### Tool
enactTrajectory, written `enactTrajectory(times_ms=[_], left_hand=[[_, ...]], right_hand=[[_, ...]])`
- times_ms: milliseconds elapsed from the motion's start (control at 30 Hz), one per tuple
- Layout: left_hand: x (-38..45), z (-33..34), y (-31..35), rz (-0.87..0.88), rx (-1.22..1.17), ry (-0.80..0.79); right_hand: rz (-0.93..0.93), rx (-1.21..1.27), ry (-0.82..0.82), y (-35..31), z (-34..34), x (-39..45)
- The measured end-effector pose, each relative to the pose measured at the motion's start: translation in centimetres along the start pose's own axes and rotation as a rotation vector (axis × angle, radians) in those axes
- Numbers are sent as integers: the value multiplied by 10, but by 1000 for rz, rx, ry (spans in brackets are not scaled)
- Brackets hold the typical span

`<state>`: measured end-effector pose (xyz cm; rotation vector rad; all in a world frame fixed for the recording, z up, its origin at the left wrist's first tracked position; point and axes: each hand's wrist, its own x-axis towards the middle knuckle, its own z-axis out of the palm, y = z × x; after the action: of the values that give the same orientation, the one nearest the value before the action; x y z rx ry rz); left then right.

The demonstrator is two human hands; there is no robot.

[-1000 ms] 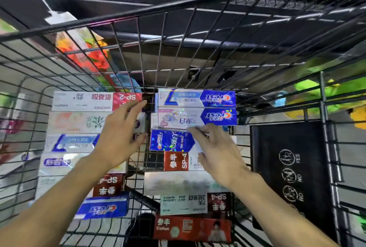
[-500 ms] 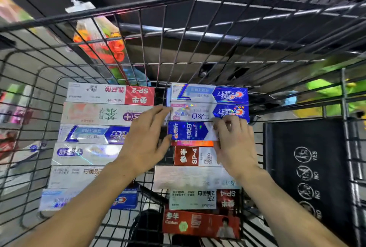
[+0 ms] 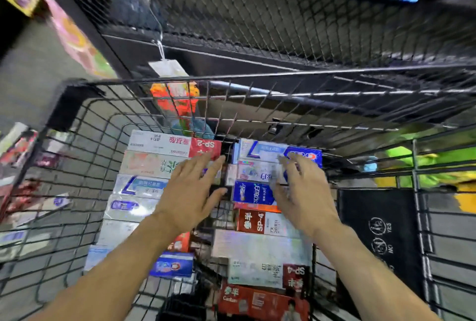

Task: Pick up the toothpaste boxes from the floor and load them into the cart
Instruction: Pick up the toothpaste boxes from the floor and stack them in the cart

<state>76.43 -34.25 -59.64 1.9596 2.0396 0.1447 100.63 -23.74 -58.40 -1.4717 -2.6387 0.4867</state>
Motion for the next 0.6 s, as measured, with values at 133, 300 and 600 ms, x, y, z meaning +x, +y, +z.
enactTrajectory(times_ms=[133, 300, 600], left_hand=[[-16, -71, -23, -46, 6, 199], [-84, -155, -100, -174, 61, 449], [-311, -173, -322, -697, 35, 514]], right_hand=[[-203, -28, 113, -81, -38, 39], [-512, 69, 251, -220, -66, 79], [-905, -95, 57, -534, 7, 102]])
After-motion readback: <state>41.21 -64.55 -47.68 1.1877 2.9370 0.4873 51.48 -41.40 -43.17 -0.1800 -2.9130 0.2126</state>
